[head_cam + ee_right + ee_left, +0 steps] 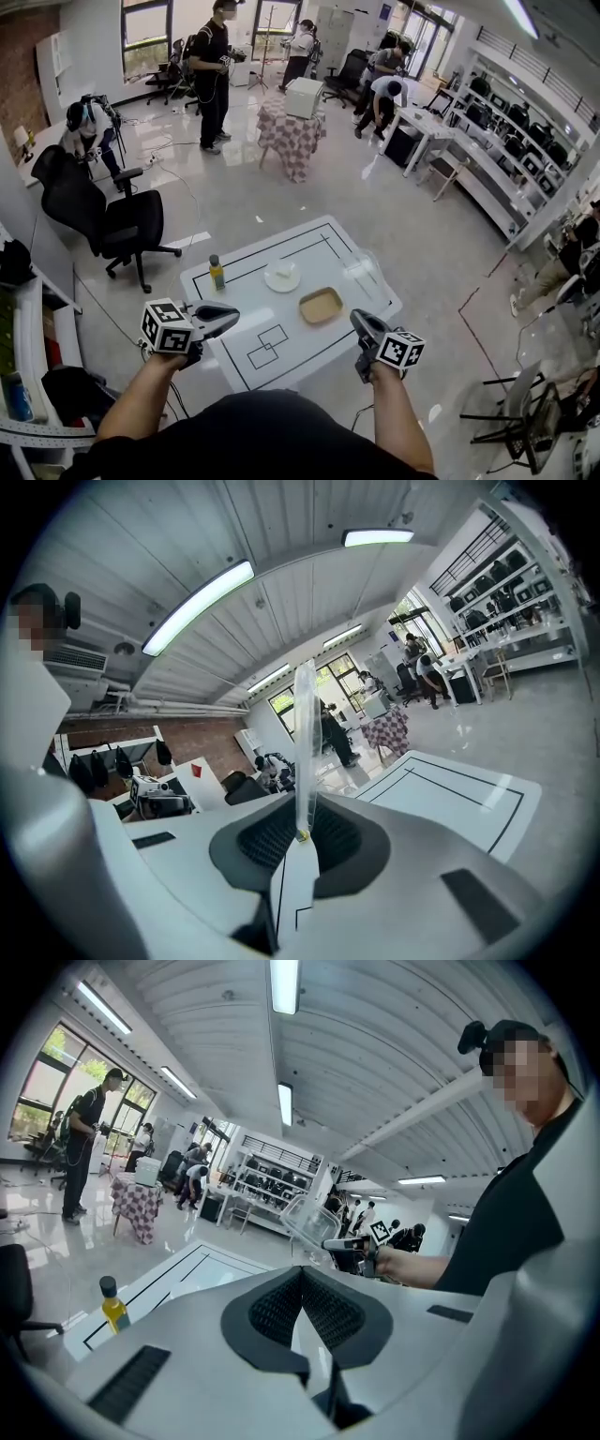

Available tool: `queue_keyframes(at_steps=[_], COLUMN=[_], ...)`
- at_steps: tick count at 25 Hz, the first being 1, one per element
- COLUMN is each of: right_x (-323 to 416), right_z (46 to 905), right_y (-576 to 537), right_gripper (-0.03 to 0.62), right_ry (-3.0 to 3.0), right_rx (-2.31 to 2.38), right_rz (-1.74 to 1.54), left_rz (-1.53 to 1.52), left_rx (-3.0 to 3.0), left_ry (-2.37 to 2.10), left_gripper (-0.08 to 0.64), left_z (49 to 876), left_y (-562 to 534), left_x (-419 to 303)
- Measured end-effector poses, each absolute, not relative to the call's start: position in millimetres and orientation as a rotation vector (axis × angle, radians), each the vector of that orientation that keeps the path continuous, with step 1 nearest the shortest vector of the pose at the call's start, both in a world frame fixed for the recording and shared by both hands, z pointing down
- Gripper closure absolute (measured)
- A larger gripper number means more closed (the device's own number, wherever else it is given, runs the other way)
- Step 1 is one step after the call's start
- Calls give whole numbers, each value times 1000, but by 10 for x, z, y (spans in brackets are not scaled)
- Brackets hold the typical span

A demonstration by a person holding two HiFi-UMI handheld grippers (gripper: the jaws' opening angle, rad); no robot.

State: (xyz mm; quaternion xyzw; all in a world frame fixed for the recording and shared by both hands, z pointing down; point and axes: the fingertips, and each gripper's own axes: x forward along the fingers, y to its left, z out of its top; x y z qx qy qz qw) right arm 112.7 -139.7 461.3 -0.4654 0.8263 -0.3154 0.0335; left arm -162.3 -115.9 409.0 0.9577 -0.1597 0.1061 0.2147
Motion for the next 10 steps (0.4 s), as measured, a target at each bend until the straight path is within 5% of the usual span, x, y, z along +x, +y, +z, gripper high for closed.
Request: queue_keyframes(at_steps=[10], right_x=[1021], right_z=[4652], right_y=[-1336], right_gripper=[543], right_ry=[2536], right_rx=[-1455], right_rz=[-970], left_rz=[288], left_rx=[2659], left_ry=[-428], left_gripper=[538], left_z=[4110], left_y=[-1170], left_x=[-1704])
